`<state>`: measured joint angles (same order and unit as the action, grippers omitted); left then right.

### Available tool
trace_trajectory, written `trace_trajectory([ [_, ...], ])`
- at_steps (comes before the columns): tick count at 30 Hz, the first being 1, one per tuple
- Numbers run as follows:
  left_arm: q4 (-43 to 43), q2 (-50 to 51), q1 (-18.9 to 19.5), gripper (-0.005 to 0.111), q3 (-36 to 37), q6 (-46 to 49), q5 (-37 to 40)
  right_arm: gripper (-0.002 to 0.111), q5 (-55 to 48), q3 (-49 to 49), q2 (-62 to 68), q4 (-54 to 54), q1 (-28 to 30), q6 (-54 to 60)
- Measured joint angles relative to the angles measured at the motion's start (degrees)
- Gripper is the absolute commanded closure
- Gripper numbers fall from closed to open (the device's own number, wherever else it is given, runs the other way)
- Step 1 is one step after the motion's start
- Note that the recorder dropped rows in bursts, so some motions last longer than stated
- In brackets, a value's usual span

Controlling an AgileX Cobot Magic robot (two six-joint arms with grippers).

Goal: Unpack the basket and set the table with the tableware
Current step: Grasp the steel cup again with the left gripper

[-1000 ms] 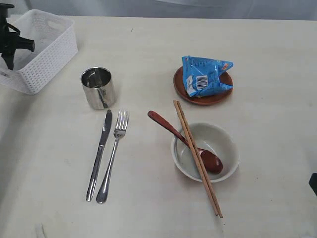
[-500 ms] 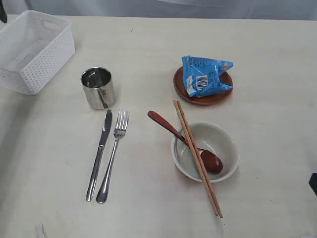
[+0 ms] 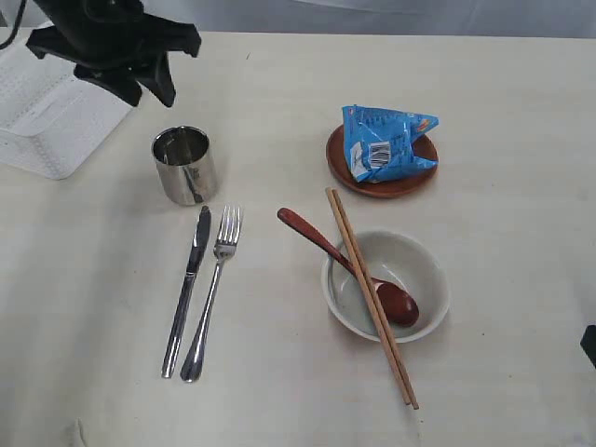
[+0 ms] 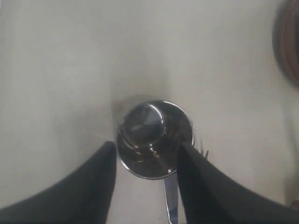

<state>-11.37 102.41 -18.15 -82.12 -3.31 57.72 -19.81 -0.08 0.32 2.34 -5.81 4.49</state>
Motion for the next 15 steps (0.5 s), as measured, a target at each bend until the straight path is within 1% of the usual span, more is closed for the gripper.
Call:
trace_trajectory([
  [3, 3.86, 0.12, -2.54, 0.066, 0.1, -3.4, -0.88, 0.109, 0.0, 0.0, 0.0, 0.0, 0.0, 0.0],
  [6, 8.79, 0.83, -4.05, 0.066, 0.1, -6.62, -0.75, 0.109, 0.0, 0.0, 0.0, 0.0, 0.0, 0.0],
  [10, 11.84, 1.89, -4.46, 0.066, 0.1, -7.99, 0.5, 0.109, 0.0, 0.0, 0.0, 0.0, 0.0, 0.0],
  [15, 11.98, 2.93, -4.46, 0.066, 0.1, -8.52, 0.71, 0.109, 0.0, 0.0, 0.0, 0.0, 0.0, 0.0],
])
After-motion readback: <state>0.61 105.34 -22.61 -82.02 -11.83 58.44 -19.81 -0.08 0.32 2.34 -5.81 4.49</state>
